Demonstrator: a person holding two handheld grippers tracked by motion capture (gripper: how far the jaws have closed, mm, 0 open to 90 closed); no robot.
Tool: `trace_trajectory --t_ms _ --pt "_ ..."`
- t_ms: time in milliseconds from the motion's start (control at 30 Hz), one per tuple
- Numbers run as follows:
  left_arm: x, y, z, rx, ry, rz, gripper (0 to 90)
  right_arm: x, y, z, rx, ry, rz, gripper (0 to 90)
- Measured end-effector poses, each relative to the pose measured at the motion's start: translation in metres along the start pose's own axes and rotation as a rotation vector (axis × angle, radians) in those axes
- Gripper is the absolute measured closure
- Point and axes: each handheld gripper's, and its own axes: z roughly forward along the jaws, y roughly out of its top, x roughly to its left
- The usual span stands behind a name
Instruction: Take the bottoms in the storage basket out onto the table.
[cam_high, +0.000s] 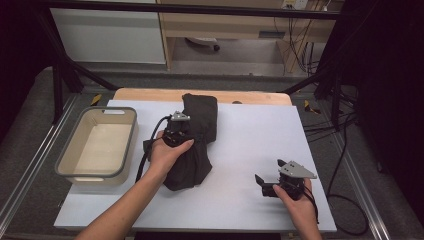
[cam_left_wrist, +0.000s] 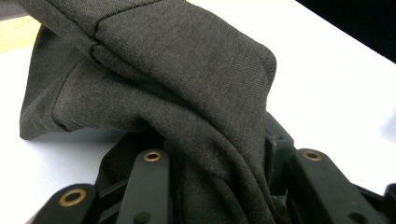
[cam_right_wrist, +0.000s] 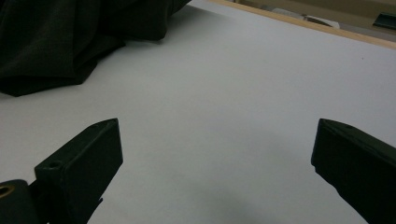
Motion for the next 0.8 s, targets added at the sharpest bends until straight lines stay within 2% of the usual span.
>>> trace_trajectory --t_ms 367,800 --pt "-0.011 -0.008 0.006 0.013 -0.017 0.009 61.3 0.001 0.000 0.002 0.006 -0.002 -0.008 2.7" --pt "-0.023 -0.012 0.012 0.025 -0.024 0.041 59.3 0.001 0.000 0.002 0.004 0.004 -0.006 2.6"
